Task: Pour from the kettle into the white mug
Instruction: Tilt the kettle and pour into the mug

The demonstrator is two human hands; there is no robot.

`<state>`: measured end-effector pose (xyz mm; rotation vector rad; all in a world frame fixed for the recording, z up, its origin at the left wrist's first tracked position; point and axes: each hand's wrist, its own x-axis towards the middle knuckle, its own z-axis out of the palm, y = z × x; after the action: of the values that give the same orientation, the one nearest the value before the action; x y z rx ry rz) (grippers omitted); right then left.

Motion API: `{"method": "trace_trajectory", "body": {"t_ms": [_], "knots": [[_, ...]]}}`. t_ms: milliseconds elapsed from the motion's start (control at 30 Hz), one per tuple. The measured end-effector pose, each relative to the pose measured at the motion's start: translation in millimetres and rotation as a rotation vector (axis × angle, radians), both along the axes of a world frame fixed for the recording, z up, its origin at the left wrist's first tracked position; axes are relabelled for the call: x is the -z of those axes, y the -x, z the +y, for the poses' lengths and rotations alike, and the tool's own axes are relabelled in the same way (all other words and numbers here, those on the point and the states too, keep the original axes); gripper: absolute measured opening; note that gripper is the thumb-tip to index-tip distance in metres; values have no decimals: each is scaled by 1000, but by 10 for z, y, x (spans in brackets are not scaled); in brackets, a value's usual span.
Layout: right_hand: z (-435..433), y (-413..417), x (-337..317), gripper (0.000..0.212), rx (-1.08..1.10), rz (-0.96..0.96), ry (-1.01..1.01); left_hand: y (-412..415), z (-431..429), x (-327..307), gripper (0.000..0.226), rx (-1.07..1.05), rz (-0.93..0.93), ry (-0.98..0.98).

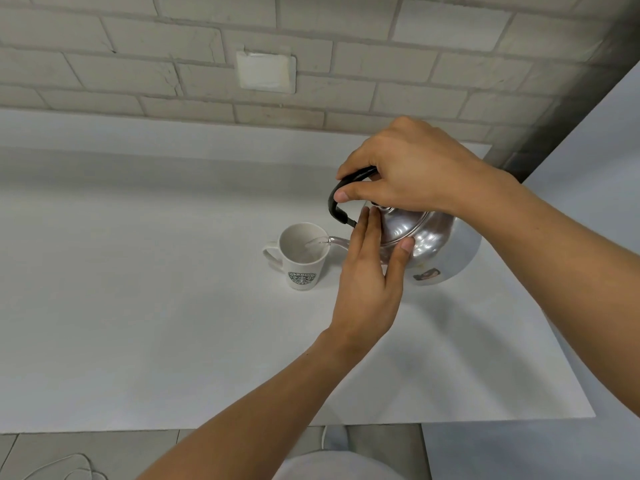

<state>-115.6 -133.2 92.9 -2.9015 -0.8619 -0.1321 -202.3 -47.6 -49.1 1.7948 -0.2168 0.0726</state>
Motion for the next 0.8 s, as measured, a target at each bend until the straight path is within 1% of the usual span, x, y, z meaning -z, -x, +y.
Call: {"method": "trace_trajectory", "body": {"t_ms": [467,800], "knots": [[93,-11,-82,40,-18,-29,73,6,-4,-69,63,-26,-8,84],[111,-22,-100,41,-47,-72,76,2,-10,-94,63,-30,-8,110]]}}
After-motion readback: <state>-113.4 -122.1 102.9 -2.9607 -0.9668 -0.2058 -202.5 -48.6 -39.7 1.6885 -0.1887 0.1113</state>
